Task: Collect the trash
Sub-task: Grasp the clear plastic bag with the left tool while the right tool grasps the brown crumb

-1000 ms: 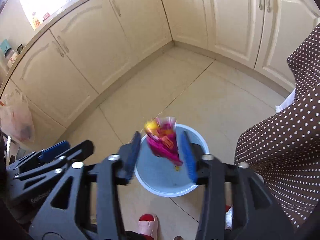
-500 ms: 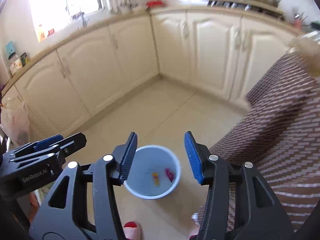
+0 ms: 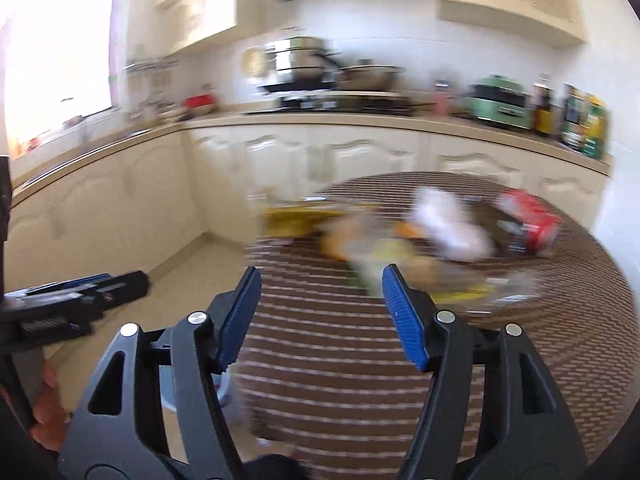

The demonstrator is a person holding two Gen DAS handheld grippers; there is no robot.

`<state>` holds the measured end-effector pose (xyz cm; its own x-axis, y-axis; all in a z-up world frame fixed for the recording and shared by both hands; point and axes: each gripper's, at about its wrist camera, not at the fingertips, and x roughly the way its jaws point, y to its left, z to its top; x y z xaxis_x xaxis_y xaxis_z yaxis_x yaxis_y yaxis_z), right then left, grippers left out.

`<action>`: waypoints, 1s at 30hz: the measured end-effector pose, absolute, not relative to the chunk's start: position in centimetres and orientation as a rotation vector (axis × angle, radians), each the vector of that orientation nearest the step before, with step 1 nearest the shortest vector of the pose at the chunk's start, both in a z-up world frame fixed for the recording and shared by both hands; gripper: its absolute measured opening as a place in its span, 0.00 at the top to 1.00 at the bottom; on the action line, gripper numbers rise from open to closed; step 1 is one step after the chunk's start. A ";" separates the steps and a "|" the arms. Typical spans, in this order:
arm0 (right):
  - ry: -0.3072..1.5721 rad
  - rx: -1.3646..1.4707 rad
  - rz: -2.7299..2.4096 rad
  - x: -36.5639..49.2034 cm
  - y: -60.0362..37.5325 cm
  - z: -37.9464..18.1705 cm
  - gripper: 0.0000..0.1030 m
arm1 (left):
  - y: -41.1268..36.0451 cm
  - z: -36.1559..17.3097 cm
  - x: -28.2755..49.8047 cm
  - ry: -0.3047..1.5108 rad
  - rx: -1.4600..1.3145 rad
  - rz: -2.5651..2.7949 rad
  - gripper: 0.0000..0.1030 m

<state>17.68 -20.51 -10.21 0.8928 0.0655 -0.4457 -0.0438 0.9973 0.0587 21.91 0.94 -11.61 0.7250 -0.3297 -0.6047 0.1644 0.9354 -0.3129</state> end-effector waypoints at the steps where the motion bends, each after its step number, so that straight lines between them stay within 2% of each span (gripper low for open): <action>1: 0.464 0.059 0.035 17.6 -21.8 -10.2 0.39 | -0.6 -11.4 22.3 0.718 -0.243 -0.293 0.27; 8: 0.429 0.107 -0.076 18.3 -28.8 -9.5 0.39 | -8.7 -11.6 25.3 0.733 -0.194 -0.350 0.27; 16: 0.496 0.145 -0.025 21.5 -32.0 -10.2 0.39 | -14.3 -13.5 30.3 0.778 -0.161 -0.341 0.29; 21: 0.591 0.105 0.032 24.7 -31.3 -11.0 0.39 | -14.5 -14.5 31.5 0.794 -0.170 -0.346 0.62; 23: 0.634 0.095 0.060 25.6 -30.8 -11.5 0.39 | -14.5 -14.8 31.8 0.801 -0.182 -0.369 0.82; 25: 0.671 0.092 0.077 26.3 -30.4 -11.9 0.42 | -14.4 -14.9 31.5 0.792 -0.184 -0.394 0.91; 30: 0.746 0.051 0.122 27.5 -28.9 -12.7 0.57 | -14.4 -14.9 30.6 0.784 -0.174 -0.439 0.93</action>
<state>27.48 -28.88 -12.73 0.7277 0.1291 -0.6736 -0.0926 0.9916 0.0899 30.61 -14.43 -14.88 0.6236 -0.4434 -0.6438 0.3164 0.8962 -0.3108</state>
